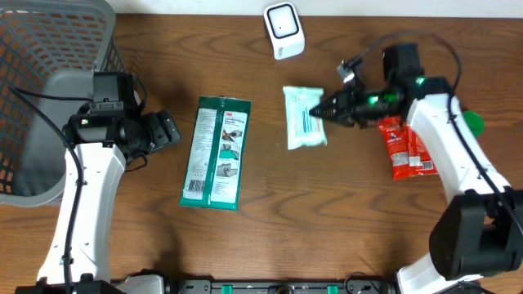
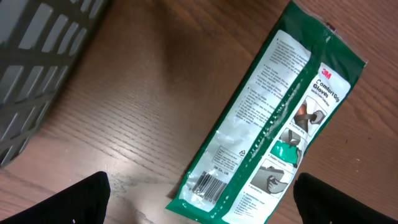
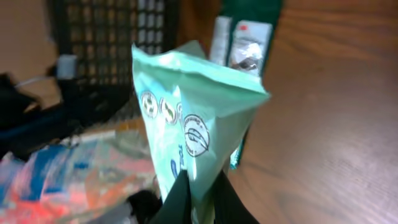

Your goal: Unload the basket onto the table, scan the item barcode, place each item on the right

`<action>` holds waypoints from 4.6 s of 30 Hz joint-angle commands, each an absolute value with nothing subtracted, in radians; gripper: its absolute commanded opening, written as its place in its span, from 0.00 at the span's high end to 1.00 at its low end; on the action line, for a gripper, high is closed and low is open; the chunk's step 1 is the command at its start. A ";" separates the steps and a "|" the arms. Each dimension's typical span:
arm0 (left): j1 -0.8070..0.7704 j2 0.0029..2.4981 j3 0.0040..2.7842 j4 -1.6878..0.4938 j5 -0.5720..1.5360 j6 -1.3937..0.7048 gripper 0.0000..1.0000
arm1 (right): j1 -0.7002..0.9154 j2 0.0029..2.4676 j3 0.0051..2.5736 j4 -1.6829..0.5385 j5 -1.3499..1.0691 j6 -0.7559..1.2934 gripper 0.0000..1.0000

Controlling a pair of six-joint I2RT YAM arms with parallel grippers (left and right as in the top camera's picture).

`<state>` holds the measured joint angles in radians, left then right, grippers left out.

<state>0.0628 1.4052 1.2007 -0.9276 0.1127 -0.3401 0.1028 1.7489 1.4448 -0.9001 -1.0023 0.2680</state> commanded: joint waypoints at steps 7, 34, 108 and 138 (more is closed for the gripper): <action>0.065 1.400 1.202 -0.931 0.103 -0.335 0.05 | 0.074 1.713 1.610 -1.006 -1.368 0.226 0.99; 0.065 1.400 1.202 -0.930 0.103 -0.335 0.05 | 0.168 2.122 2.075 -0.157 -0.802 1.340 0.99; 0.065 1.400 1.202 -0.931 0.103 -0.335 0.05 | 0.463 2.228 1.487 -0.154 -0.133 0.702 0.32; 0.065 1.400 1.202 -0.930 0.103 -0.335 0.05 | 0.480 2.117 1.475 -0.433 0.145 0.562 0.48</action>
<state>0.0628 1.4052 1.2007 -0.9276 0.1127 -0.3401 0.4999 2.1700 1.4971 -0.3820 0.1169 0.6296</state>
